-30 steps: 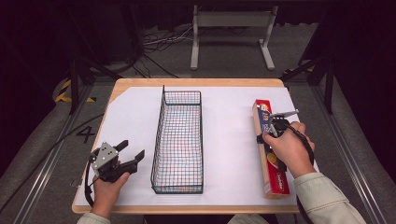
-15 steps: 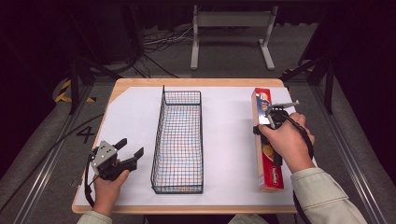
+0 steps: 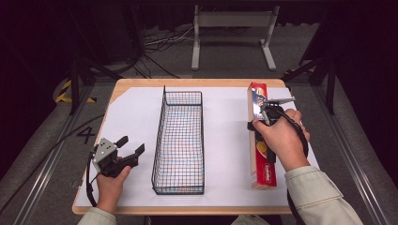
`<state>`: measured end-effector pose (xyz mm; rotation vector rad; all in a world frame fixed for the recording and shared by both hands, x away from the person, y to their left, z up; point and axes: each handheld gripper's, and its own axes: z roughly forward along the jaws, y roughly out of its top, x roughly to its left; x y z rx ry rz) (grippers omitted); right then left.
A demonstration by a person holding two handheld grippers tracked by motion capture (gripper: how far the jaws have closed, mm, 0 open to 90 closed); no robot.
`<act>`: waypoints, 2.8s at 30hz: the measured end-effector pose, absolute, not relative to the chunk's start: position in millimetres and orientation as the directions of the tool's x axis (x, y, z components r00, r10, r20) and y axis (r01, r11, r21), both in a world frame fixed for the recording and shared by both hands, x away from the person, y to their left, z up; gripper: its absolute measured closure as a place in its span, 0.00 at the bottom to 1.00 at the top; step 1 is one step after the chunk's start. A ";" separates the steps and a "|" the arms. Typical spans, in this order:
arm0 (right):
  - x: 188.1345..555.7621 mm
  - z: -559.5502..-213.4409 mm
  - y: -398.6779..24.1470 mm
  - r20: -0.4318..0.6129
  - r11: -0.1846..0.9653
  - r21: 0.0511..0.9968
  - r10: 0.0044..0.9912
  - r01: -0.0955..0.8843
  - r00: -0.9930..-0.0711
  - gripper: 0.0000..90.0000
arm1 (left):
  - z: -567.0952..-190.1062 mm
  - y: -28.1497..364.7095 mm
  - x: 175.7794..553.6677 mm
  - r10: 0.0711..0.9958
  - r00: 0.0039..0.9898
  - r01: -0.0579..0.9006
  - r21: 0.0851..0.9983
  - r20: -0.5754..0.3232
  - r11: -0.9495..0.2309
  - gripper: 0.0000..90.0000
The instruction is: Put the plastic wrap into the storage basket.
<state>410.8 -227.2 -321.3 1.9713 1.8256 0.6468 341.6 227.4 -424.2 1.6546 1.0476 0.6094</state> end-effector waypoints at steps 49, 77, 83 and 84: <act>438.7 -294.8 -99.6 0.167 -0.066 0.590 0.985 0.805 -0.041 0.43 | -425.4 231.0 335.2 0.876 0.479 0.328 0.938 -0.060 -0.115 0.30; 448.4 -306.6 -49.6 0.221 -0.104 0.578 0.975 0.810 -0.032 0.43 | -425.6 232.8 334.5 0.879 0.474 0.326 0.939 -0.060 -0.111 0.30; 448.8 -313.0 -41.1 0.220 -0.099 0.578 0.975 0.810 -0.038 0.43 | -425.7 234.2 333.5 0.881 0.469 0.325 0.940 -0.061 -0.108 0.30; 448.9 -314.7 -39.8 0.218 -0.097 0.577 0.975 0.811 -0.039 0.43 | -425.6 234.2 333.4 0.881 0.469 0.325 0.940 -0.061 -0.108 0.30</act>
